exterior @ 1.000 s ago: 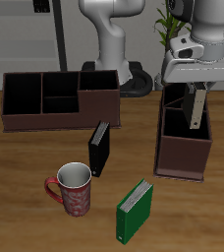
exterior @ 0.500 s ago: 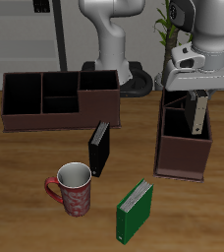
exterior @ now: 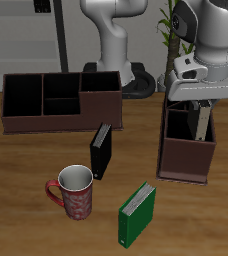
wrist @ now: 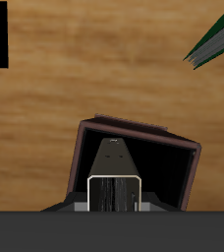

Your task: Place the yellow book into the left desk caddy's right compartment

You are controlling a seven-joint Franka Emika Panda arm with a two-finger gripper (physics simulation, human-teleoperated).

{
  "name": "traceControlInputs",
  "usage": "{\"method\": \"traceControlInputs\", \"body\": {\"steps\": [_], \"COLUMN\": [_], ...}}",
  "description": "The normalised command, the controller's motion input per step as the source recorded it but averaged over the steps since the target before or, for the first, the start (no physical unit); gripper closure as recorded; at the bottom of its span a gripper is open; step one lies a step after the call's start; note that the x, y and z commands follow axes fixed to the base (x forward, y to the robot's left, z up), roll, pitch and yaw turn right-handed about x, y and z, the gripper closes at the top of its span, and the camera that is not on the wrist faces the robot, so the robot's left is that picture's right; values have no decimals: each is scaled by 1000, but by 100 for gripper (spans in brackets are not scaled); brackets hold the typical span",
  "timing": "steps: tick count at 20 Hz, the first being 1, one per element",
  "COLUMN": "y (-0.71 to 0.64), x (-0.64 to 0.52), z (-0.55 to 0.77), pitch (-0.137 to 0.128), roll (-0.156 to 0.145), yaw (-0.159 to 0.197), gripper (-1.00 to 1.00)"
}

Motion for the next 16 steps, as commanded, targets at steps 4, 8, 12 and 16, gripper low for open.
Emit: {"method": "traceControlInputs", "body": {"steps": [4,8,12,16], "y": [-17,35,82,52], "x": [32,1,-113,-34], "z": [-161,-134,-158,-269], "pitch": [19,11,-8,23], "roll": [-6,13,22,20], "yaw": [-10,-20,-5,32], "gripper": [100,100,100,100]}}
